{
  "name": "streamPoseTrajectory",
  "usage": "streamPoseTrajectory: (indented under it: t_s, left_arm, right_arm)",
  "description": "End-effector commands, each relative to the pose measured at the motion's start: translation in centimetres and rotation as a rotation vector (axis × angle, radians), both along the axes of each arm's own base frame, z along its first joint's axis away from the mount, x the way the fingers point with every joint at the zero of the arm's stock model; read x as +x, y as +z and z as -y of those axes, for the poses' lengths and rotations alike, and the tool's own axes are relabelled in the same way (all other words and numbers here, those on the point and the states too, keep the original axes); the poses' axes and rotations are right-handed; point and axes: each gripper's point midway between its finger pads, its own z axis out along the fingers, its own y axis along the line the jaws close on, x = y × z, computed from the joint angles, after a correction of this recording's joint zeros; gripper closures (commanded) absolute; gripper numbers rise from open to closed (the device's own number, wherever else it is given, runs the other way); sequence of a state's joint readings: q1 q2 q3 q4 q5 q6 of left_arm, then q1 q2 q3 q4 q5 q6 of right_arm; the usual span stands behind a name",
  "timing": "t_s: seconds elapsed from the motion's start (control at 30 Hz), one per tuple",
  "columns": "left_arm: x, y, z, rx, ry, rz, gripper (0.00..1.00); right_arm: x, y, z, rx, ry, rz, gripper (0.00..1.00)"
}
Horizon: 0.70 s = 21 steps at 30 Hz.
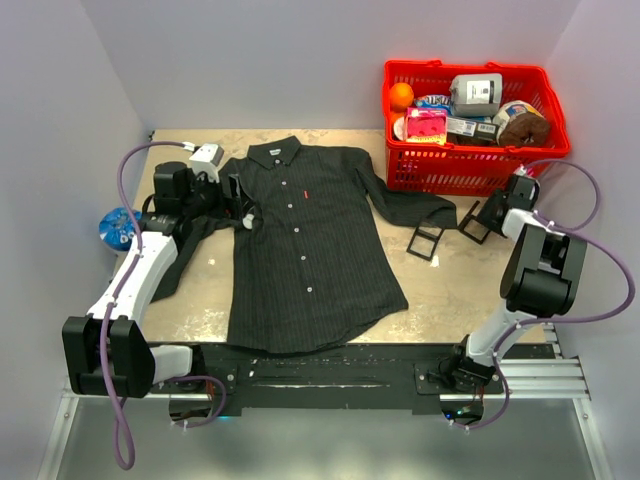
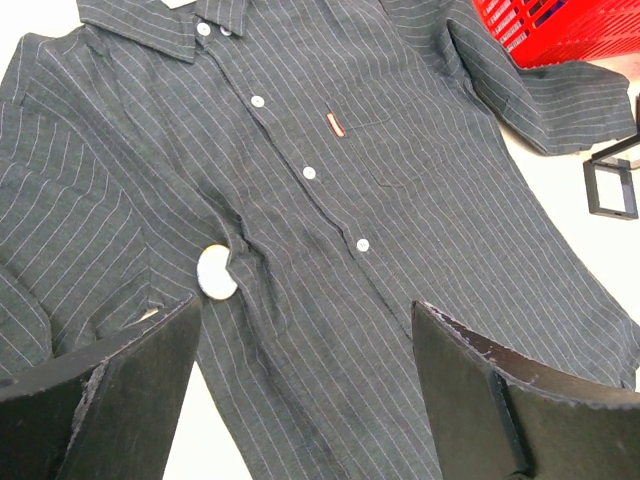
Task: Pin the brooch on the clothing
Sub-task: Pick up the brooch from the brooch box, then pass from the right arm to the left
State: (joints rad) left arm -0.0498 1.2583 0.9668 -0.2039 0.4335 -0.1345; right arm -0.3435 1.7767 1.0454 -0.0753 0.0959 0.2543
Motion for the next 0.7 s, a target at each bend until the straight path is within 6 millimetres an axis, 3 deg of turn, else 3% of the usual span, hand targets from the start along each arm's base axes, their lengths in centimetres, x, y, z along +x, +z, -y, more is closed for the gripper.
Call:
streamPoseTrajectory:
  t_s: [0.0, 0.27, 0.37, 0.5, 0.57, 0.6, 0.67]
  left_arm:
    - [0.5, 2.3, 0.3, 0.019, -0.024, 0.081, 0.1]
    - [0.2, 2.5, 1.1, 0.013, -0.047, 0.088, 0.1]
    - [0.1, 2.5, 1.6, 0.012, -0.062, 0.091, 0.11]
    - [-0.2, 2.3, 2.6, 0.01, -0.089, 0.089, 0.11]
    - [-0.4, 2.3, 3.3, 0.003, -0.109, 0.089, 0.11]
    - [-0.5, 2.3, 3.7, -0.008, -0.125, 0.088, 0.11]
    - [-0.6, 2.3, 4.3, -0.04, -0.143, 0.085, 0.11]
  right_arm:
    - [0.0, 3.5, 0.5, -0.043, -0.029, 0.072, 0.64]
    - [-0.4, 7.2, -3.4, -0.05, 0.057, 0.136, 0.64]
    - [-0.4, 8.3, -6.3, -0.055, 0.126, 0.153, 0.65]
    - [-0.4, 9.7, -12.1, -0.063, 0.258, 0.156, 0.65]
    - [-0.7, 10.5, -13.2, -0.068, 0.284, 0.164, 0.65]
    - [-1.1, 11.5, -15.8, -0.066, 0.346, 0.184, 0.65]
    - [-1.5, 12.4, -18.2, -0.039, 0.423, 0.209, 0.65]
